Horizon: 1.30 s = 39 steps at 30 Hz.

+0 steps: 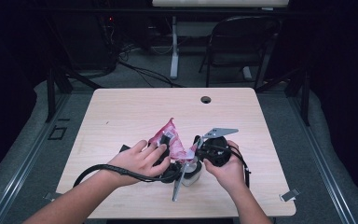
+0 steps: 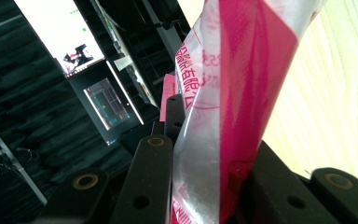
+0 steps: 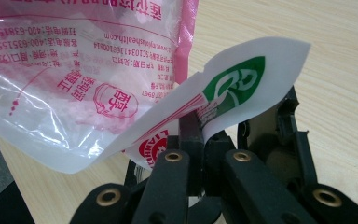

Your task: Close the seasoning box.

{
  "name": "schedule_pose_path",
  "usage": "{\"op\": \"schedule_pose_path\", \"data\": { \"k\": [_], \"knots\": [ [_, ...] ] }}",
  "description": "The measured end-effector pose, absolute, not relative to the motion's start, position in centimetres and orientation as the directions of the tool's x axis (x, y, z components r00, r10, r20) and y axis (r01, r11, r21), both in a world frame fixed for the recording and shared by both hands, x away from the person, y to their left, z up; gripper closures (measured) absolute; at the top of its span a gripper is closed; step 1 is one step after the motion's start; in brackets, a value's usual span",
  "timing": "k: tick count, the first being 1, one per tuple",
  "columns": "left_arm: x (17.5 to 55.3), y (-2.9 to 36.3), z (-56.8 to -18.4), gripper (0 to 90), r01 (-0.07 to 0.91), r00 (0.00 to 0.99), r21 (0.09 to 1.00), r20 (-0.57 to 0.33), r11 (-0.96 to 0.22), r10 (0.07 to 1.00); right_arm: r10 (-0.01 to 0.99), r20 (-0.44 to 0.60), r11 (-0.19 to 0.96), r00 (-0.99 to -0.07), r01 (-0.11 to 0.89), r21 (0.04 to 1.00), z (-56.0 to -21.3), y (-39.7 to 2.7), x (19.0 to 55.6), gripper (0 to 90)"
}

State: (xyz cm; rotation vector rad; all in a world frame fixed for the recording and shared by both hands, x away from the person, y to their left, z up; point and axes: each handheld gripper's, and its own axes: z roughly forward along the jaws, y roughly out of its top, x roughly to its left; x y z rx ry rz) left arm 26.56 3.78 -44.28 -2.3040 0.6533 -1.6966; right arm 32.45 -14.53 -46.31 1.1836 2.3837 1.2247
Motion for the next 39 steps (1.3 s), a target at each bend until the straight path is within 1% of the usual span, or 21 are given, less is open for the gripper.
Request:
{"op": "schedule_pose_path", "data": {
  "k": [3, 10, 13, 18, 30, 39],
  "knots": [
    [26.53, 3.63, -44.21, 81.9, -0.232, 0.23, -0.431, 0.847, -0.872, -0.479, 0.739, 0.157, 0.337, -0.656, 0.561, 0.756, -46.42, -14.47, 32.46, 90.0],
    [26.47, 3.58, -44.1, 81.7, -0.236, 0.224, -0.43, 0.849, -0.872, -0.479, 0.737, 0.158, 0.339, -0.657, 0.562, 0.754, -46.41, -14.43, 32.38, 90.0],
    [26.39, 3.58, -44.2, 81.7, -0.234, 0.237, -0.416, 0.852, -0.879, -0.466, 0.739, 0.156, 0.342, -0.655, 0.565, 0.751, -46.41, -14.45, 32.34, 90.0],
    [26.35, 3.47, -44.1, 81.7, -0.234, 0.234, -0.427, 0.847, -0.873, -0.477, 0.738, 0.162, 0.337, -0.655, 0.565, 0.753, -46.44, -14.55, 32.33, 90.0],
    [26.29, 3.42, -44.02, 81.4, -0.241, 0.234, -0.41, 0.855, -0.879, -0.463, 0.739, 0.169, 0.328, -0.652, 0.567, 0.755, -46.54, -14.54, 32.26, 90.0],
    [26.21, 3.35, -44.16, 81.2, -0.242, 0.236, -0.417, 0.85, -0.876, -0.47, 0.742, 0.163, 0.338, -0.651, 0.572, 0.748, -46.55, -14.48, 32.26, 90.0]
  ]
}}
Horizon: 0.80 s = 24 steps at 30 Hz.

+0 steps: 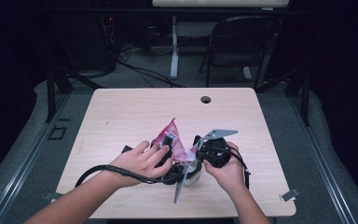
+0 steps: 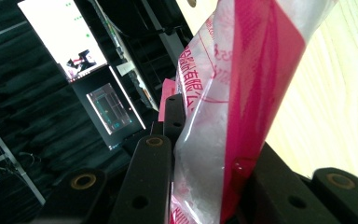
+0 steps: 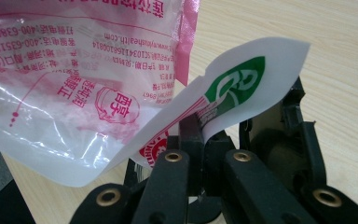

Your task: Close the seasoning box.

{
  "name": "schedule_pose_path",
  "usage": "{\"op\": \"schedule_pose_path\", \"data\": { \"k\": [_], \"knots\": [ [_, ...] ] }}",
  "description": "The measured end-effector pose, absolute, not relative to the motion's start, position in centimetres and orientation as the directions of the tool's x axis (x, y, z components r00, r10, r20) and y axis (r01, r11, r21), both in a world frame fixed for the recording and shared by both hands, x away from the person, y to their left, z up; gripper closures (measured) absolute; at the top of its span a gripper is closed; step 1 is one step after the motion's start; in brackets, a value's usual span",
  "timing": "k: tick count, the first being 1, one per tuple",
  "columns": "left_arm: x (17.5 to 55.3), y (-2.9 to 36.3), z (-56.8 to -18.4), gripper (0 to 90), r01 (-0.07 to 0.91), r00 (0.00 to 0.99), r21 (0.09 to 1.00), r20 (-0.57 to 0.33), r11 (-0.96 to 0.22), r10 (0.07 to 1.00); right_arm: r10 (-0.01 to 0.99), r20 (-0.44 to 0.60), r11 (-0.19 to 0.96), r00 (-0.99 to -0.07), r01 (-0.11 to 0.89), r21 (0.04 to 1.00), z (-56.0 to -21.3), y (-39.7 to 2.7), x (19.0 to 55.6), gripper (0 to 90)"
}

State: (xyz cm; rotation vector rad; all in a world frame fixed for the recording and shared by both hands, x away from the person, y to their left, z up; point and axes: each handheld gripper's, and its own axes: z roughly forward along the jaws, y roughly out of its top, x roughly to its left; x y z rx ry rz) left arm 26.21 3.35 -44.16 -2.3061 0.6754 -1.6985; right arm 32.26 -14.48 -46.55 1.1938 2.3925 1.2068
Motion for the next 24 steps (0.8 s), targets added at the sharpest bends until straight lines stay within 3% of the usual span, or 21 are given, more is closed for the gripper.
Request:
{"op": "schedule_pose_path", "data": {
  "k": [10, 15, 18, 20, 21, 24],
  "knots": [
    [26.28, 3.15, -44.13, 80.9, -0.253, 0.223, -0.426, 0.848, -0.869, -0.48, 0.743, 0.156, 0.343, -0.651, 0.571, 0.745, -46.63, -14.48, 32.28, 90.0],
    [26.3, 3.3, -44.5, 80.8, -0.246, 0.276, -0.381, 0.854, -0.891, -0.441, 0.746, 0.159, 0.341, -0.647, 0.576, 0.743, -46.81, -14.36, 32.25, 90.0],
    [26.23, 3.04, -44.23, 80.7, -0.253, 0.239, -0.423, 0.844, -0.87, -0.479, 0.744, 0.153, 0.346, -0.65, 0.571, 0.745, -46.85, -14.38, 32.27, 90.0],
    [26.19, 3.0, -44.26, 80.6, -0.253, 0.233, -0.423, 0.846, -0.87, -0.479, 0.747, 0.154, 0.342, -0.646, 0.573, 0.745, -46.85, -14.39, 32.22, 90.0],
    [26.22, 3.16, -44.5, 80.6, -0.251, 0.259, -0.382, 0.859, -0.889, -0.442, 0.747, 0.153, 0.344, -0.647, 0.573, 0.744, -46.83, -14.44, 32.22, 89.9],
    [26.14, 2.91, -44.28, 80.5, -0.258, 0.232, -0.416, 0.849, -0.872, -0.474, 0.746, 0.155, 0.342, -0.648, 0.572, 0.746, -46.89, -14.52, 32.22, 90.0]
  ]
}}
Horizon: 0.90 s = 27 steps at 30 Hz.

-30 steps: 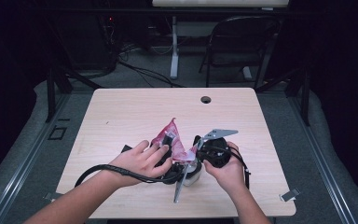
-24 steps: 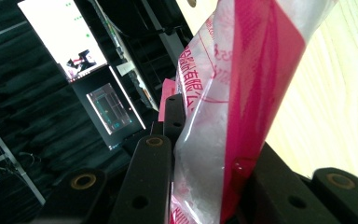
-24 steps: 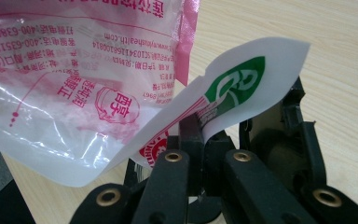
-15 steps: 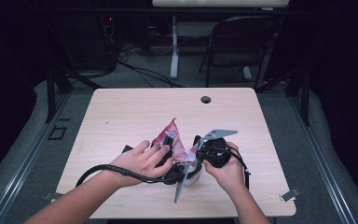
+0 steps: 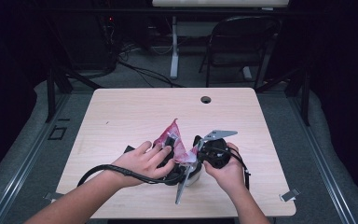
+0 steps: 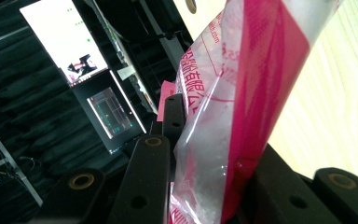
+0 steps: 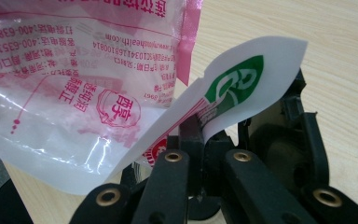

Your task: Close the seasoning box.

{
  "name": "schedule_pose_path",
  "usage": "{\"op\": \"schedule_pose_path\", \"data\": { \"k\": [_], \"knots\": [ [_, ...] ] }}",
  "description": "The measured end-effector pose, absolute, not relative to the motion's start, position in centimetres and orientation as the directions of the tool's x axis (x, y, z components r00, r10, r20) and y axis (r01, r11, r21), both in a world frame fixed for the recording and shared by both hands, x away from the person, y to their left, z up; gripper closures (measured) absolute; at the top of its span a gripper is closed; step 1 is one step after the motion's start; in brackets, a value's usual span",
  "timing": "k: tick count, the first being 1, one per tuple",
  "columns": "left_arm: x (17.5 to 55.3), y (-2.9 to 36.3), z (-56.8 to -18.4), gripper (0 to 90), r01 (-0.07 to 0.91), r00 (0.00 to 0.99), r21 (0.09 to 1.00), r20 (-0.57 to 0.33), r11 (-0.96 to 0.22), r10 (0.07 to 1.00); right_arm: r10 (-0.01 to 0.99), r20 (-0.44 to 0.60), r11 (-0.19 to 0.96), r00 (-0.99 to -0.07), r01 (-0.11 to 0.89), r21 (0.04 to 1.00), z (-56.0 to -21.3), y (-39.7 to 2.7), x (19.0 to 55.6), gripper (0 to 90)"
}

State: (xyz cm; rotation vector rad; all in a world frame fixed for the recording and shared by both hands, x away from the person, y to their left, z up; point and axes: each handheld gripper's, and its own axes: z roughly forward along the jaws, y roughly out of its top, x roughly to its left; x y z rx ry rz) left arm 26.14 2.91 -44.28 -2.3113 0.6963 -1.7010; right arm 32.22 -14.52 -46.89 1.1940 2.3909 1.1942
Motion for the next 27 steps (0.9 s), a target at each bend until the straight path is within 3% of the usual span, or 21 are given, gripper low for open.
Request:
{"op": "schedule_pose_path", "data": {
  "k": [27],
  "knots": [
    [26.25, 3.01, -44.18, 79.4, -0.271, 0.248, -0.398, 0.851, -0.876, -0.464, 0.748, 0.146, 0.351, -0.647, 0.573, 0.741, -46.83, -14.48, 31.97, 89.9]
  ]
}}
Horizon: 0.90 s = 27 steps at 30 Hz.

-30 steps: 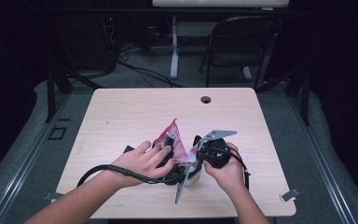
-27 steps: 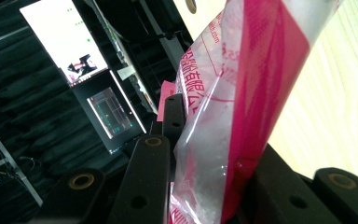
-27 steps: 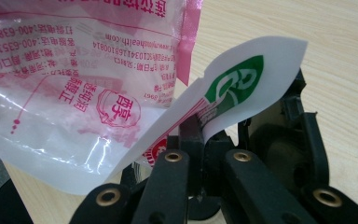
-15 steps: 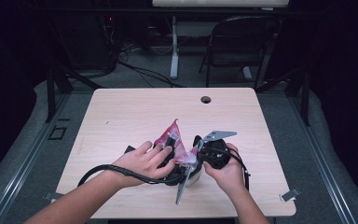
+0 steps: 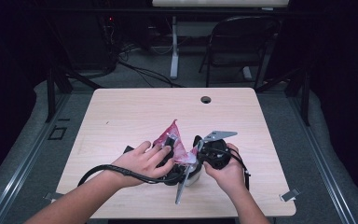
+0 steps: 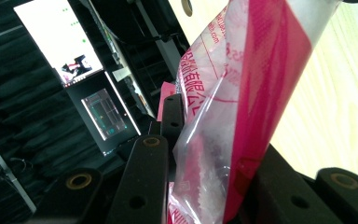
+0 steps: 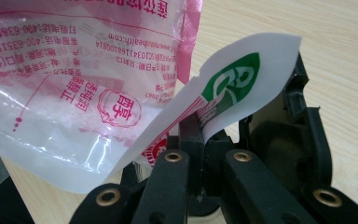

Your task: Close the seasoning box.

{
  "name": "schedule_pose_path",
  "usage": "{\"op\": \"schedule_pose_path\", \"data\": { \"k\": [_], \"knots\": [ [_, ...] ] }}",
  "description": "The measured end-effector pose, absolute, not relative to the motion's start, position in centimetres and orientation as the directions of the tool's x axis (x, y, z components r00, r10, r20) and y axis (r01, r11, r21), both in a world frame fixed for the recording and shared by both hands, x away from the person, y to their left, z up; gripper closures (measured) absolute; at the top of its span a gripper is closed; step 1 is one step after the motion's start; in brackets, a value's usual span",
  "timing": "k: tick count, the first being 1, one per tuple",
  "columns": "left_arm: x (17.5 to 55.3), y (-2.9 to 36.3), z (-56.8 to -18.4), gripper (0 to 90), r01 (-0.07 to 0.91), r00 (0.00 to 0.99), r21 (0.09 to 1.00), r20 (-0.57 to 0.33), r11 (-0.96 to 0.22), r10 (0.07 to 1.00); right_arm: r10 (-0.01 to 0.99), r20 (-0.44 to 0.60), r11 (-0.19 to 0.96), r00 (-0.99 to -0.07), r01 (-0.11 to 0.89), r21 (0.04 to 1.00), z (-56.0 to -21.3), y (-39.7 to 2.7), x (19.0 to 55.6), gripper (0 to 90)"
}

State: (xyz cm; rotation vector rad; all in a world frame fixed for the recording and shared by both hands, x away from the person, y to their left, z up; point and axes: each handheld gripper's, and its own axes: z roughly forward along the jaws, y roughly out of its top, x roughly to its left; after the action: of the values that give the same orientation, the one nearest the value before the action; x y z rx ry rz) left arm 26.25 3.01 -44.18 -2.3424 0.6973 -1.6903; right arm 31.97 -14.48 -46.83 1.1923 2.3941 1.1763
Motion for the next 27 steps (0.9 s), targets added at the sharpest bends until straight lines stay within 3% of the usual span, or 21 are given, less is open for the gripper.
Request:
{"op": "schedule_pose_path", "data": {
  "k": [5, 7, 27],
  "knots": [
    [26.3, 3.4, -44.3, 79.4, -0.258, 0.289, -0.349, 0.862, -0.901, -0.417, 0.747, 0.145, 0.349, -0.649, 0.568, 0.745, -46.7, -14.6, 31.9, 90.0],
    [26.3, 3.3, -44.0, 79.4, -0.262, 0.266, -0.391, 0.85, -0.882, -0.455, 0.746, 0.146, 0.346, -0.65, 0.565, 0.749, -46.6, -14.7, 31.9, 89.9],
    [26.6, 4.3, -44.4, 79.2, -0.247, 0.317, -0.331, 0.86, -0.911, -0.399, 0.745, 0.142, 0.344, -0.651, 0.558, 0.756, -46.3, -14.6, 31.7, 89.9]
  ]
}}
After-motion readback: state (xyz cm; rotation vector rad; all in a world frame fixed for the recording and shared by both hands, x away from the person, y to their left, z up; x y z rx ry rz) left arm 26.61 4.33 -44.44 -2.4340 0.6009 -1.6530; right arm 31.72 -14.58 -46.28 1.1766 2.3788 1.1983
